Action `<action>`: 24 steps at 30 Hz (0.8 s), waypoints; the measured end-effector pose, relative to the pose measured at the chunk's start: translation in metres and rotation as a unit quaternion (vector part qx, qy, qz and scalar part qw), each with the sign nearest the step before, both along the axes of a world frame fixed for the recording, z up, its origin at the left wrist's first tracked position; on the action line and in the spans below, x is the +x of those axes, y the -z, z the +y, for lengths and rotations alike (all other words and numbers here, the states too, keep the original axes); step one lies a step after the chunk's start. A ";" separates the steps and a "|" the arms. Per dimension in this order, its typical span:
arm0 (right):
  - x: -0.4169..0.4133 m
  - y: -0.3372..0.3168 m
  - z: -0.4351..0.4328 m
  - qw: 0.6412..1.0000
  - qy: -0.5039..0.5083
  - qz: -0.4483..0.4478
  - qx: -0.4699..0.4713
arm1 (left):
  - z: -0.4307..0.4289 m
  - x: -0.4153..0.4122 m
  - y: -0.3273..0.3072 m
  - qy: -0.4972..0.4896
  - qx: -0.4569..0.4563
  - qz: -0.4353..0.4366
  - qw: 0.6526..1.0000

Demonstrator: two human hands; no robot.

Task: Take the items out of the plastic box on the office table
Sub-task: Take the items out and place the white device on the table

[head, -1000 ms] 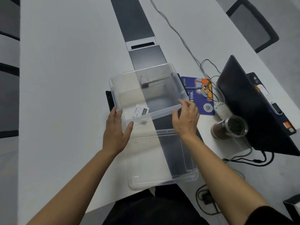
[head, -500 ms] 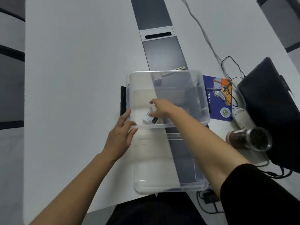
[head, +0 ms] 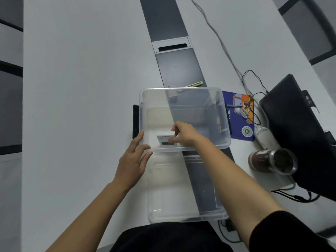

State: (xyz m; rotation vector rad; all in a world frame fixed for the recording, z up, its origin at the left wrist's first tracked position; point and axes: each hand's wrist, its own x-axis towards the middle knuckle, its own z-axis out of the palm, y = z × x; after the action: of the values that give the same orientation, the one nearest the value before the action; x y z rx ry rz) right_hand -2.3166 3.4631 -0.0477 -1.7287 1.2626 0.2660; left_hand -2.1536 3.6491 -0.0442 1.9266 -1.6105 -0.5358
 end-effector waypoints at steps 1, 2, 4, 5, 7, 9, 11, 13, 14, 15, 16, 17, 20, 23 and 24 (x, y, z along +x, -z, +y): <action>-0.001 -0.007 0.003 1.000 0.001 -0.007 -0.023 | 0.000 0.000 -0.001 0.001 0.006 -0.002 1.000; -0.003 -0.014 0.006 0.998 0.006 -0.013 -0.055 | 0.000 -0.001 -0.003 -0.001 0.012 -0.004 1.000; -0.008 -0.028 0.016 0.992 0.038 -0.039 -0.113 | -0.001 0.000 -0.008 -0.015 0.023 -0.004 1.000; -0.012 -0.036 0.023 0.987 0.063 -0.065 -0.133 | -0.002 0.000 -0.012 -0.027 0.031 0.003 0.999; -0.020 -0.048 0.042 0.968 0.112 -0.134 -0.177 | -0.006 -0.004 -0.026 -0.086 0.048 0.061 0.993; -0.027 -0.054 0.065 0.939 0.162 -0.214 -0.213 | -0.014 -0.014 -0.052 -0.214 0.064 0.202 0.954; -0.029 -0.060 0.087 0.911 0.198 -0.284 -0.224 | -0.022 -0.024 -0.079 -0.307 0.086 0.347 0.882; -0.030 -0.065 0.102 0.898 0.194 -0.320 -0.232 | -0.024 -0.030 -0.096 -0.327 0.140 0.461 0.813; -0.031 -0.067 0.107 0.896 0.179 -0.330 -0.239 | -0.024 -0.031 -0.101 -0.321 0.159 0.510 0.782; -0.032 -0.069 0.110 0.895 0.160 -0.337 -0.245 | -0.021 -0.033 -0.105 -0.311 0.166 0.544 0.761; -0.034 -0.070 0.112 0.896 0.140 -0.341 -0.247 | -0.017 -0.036 -0.106 -0.303 0.162 0.562 0.752; -0.036 -0.071 0.114 0.899 0.122 -0.342 -0.245 | -0.013 -0.039 -0.107 -0.300 0.151 0.564 0.755; -0.039 -0.078 0.117 0.914 0.115 -0.352 -0.167 | -0.001 -0.044 -0.107 -0.302 0.116 0.514 0.794; -0.040 -0.092 0.117 0.903 0.203 -0.378 0.020 | 0.010 -0.044 -0.108 -0.295 0.095 0.520 0.796; -0.040 -0.094 0.116 0.904 0.212 -0.367 0.058 | 0.014 -0.043 -0.109 -0.293 0.094 0.524 0.795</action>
State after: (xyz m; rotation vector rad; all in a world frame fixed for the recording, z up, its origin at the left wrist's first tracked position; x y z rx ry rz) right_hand -2.3561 3.5790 0.0460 -1.2144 0.9801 -0.5184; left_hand -2.1964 3.6635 0.0651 1.5978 -0.2395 -1.2160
